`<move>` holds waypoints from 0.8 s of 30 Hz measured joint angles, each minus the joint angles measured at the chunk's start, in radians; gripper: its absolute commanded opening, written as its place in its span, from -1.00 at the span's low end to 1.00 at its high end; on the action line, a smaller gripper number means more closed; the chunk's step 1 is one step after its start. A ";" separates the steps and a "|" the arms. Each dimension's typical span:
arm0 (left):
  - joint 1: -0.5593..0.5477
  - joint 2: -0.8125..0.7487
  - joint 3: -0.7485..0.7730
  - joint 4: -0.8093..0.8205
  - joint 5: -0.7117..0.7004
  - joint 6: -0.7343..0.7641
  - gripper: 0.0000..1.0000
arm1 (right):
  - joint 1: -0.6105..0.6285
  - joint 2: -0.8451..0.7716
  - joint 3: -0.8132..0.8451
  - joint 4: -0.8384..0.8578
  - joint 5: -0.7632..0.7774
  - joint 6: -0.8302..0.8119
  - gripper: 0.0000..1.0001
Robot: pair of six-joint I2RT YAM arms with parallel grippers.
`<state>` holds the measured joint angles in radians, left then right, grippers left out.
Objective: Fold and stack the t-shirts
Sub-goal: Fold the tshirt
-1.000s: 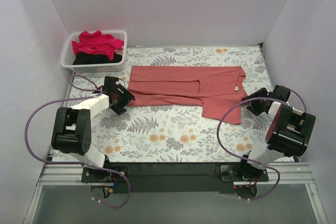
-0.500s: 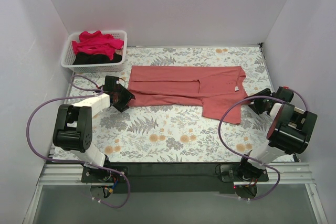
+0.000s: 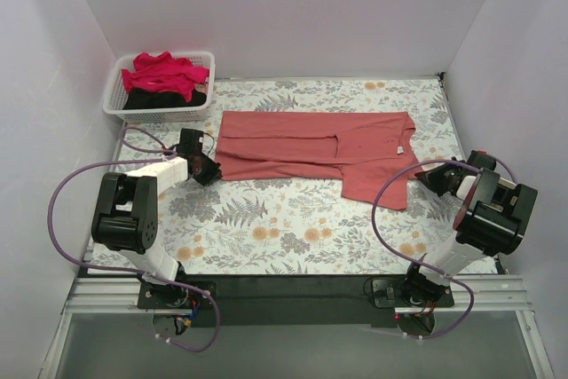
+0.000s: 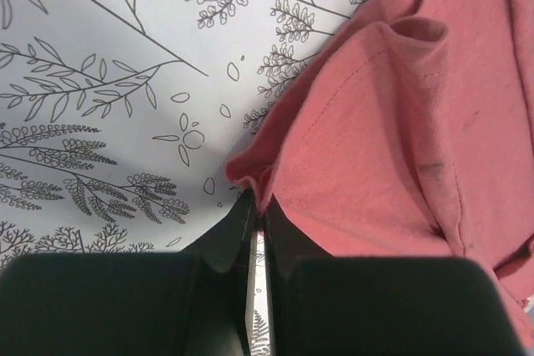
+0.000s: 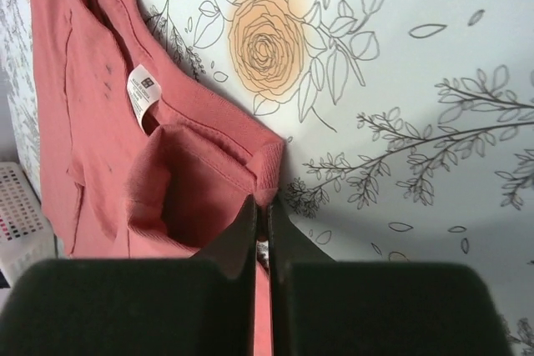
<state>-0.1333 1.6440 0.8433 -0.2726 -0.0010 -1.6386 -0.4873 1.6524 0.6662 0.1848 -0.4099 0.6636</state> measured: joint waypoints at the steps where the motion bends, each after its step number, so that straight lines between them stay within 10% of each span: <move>1: -0.002 0.002 0.006 -0.010 -0.007 0.001 -1.00 | -0.008 0.000 -0.004 0.002 -0.007 -0.001 -0.97; 16: 0.001 -0.053 0.005 -0.172 -0.087 0.030 -0.78 | -0.070 -0.074 -0.023 -0.131 0.008 -0.055 -0.97; 24: 0.009 -0.095 -0.005 -0.203 -0.089 0.070 0.14 | -0.047 -0.151 -0.024 -0.192 0.066 -0.098 0.04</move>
<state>-0.1246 1.5494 0.8387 -0.4759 -0.0895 -1.5684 -0.5343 1.5013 0.6422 -0.0074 -0.3439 0.5655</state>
